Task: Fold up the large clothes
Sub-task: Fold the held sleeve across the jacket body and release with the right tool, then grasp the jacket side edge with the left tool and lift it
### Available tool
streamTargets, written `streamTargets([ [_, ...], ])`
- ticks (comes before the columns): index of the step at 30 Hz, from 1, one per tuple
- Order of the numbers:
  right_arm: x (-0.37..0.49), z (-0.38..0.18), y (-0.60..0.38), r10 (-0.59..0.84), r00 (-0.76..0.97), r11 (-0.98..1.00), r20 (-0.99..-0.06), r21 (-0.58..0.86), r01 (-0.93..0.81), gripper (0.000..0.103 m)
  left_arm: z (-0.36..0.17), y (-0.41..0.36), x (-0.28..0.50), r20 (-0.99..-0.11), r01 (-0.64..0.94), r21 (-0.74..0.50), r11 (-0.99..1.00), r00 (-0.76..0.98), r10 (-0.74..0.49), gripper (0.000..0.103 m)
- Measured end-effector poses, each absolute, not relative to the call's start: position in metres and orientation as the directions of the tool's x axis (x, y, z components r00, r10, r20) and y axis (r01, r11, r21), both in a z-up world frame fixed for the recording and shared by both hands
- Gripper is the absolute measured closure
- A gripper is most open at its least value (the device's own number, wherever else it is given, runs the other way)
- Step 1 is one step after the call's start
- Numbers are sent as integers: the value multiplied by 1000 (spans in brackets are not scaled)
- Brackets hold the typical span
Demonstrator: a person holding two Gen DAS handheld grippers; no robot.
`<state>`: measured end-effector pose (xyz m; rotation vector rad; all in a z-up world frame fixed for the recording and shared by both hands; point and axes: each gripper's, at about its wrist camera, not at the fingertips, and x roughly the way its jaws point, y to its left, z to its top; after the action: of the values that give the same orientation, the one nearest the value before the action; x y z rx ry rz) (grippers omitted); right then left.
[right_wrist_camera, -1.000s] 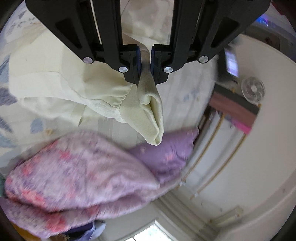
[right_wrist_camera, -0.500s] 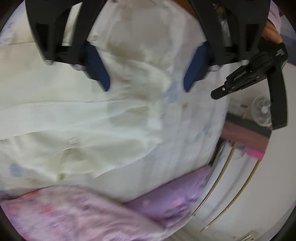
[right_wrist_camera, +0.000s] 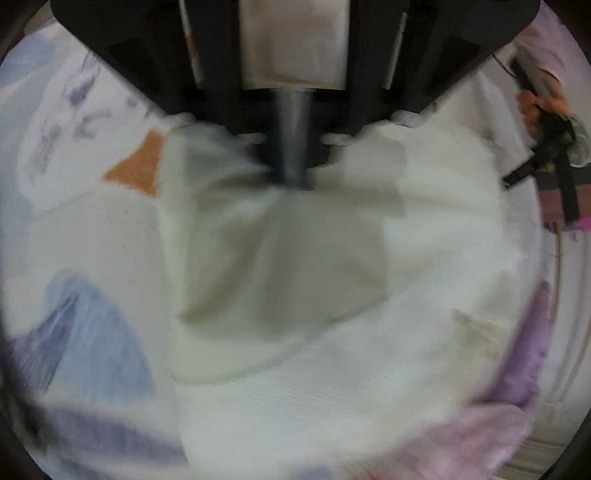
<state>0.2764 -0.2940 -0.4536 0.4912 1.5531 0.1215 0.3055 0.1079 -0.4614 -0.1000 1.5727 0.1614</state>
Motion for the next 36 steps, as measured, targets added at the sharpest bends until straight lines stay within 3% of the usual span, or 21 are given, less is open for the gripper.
streamTargets([
  [4, 320, -394, -304, 240, 262, 942, -935, 290, 169, 102, -448, 108, 314, -995, -145, 92, 985, 20, 95, 100],
  [8, 378, -467, -327, 278, 73, 923, -958, 287, 256, 103, -465, 111, 321, -997, -177, 81, 981, -1, 82, 101],
  [10, 377, -458, -335, 323, 52, 891, -945, 322, 321, 103, -463, 106, 319, -994, -162, 107, 981, -1, 108, 101],
  [16, 284, -442, -307, 321, -116, 932, -940, 292, 215, 103, -456, 103, 291, -994, -153, 103, 983, -41, 98, 102],
  [19, 249, -466, -314, 382, -39, 888, -923, 355, 291, 103, -463, 105, 280, -997, -137, 82, 987, -5, 82, 102],
  [22, 252, -451, -314, 375, -50, 877, -925, 337, 344, 102, -458, 108, 282, -997, -162, 73, 984, -26, 69, 101],
  [24, 257, -438, -305, 355, -60, 895, -933, 320, 311, 97, -451, 111, 282, -996, -159, 93, 983, -32, 89, 101],
  [25, 260, -430, -299, 345, -68, 908, -936, 315, 278, 88, -449, 111, 283, -996, -161, 91, 983, -33, 87, 101],
  [26, 262, -424, -295, 353, -58, 908, -934, 326, 264, 70, -444, 113, 283, -997, -164, 80, 983, -29, 76, 99],
  [27, 263, -421, -300, 360, -36, 905, -932, 339, 257, 58, -438, 115, 283, -998, -165, 69, 984, -21, 66, 93],
  [28, 264, -412, -299, 350, -10, 906, -937, 336, 257, 37, -432, 117, 282, -998, -162, 62, 985, -14, 60, 84],
  [29, 266, -400, -305, 323, 30, 909, -946, 319, 268, 31, -429, 117, 282, -998, -160, 57, 985, -6, 57, 82],
  [32, 270, -381, -309, 339, 97, 893, -936, 352, 279, 31, -415, 124, 286, -998, -152, 49, 987, 18, 53, 81],
  [36, 286, -374, -309, 332, 111, 893, -937, 350, 283, 31, -398, 145, 307, -998, -156, 41, 987, 48, 49, 71],
])
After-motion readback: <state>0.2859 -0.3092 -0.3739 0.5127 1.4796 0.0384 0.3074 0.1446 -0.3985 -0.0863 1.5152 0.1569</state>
